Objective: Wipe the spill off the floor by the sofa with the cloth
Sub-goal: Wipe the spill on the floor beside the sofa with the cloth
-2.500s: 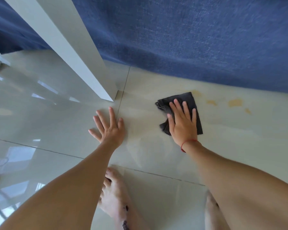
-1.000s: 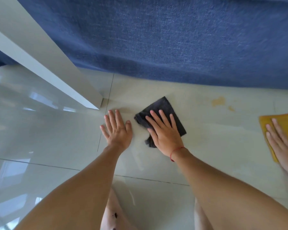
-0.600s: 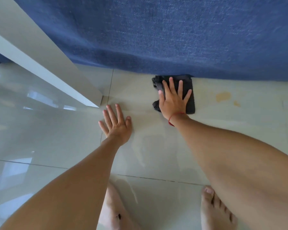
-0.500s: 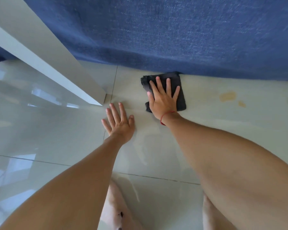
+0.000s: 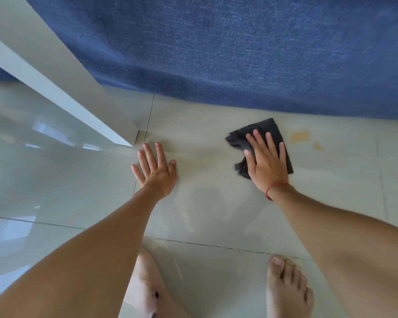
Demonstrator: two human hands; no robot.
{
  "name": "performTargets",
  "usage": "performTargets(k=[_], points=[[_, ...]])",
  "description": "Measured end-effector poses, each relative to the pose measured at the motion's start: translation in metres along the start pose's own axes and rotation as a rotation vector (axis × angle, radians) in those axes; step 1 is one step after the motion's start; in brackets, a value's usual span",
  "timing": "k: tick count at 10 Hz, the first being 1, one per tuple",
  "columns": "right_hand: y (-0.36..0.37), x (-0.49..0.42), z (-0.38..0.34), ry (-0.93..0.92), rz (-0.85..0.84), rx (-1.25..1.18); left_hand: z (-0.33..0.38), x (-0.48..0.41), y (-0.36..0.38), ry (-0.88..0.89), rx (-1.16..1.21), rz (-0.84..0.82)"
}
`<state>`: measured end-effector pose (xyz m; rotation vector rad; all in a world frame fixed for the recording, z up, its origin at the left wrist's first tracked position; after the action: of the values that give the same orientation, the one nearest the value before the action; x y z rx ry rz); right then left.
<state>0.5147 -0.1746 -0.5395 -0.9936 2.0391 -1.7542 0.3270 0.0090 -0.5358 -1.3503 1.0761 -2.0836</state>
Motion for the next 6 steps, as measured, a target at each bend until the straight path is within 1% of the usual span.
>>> performTargets(k=[1,2,3,4,5,6], points=[[0.004,-0.024,-0.025,0.133,0.021,-0.058,0.000,-0.001,0.000,-0.003,-0.001,0.004],[0.010,-0.033,-0.060,0.089,0.007,-0.044,0.001,0.001,0.000,-0.007,-0.004,-0.006],[0.019,-0.021,-0.087,-0.116,-0.040,-0.009,0.010,0.001,-0.003,-0.068,0.002,0.038],[0.025,0.007,-0.083,-0.197,-0.046,-0.002,0.033,0.001,-0.008,-0.104,0.093,0.172],[0.023,0.031,-0.045,-0.282,-0.029,0.047,0.062,0.004,0.000,0.072,0.035,0.157],[0.013,0.048,0.007,-0.162,-0.013,0.058,0.072,0.009,0.019,0.143,-0.040,0.055]])
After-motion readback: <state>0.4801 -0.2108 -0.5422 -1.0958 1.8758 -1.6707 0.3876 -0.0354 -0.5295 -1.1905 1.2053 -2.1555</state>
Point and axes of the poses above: each hand's wrist, its own x-axis away from the middle knuckle, its own y-axis out of the palm, z = x × y, the point moved 1 cm from there along -x, towards the middle knuckle, and after that the axes turned 1 degree about -z, right-handed, at the moved point
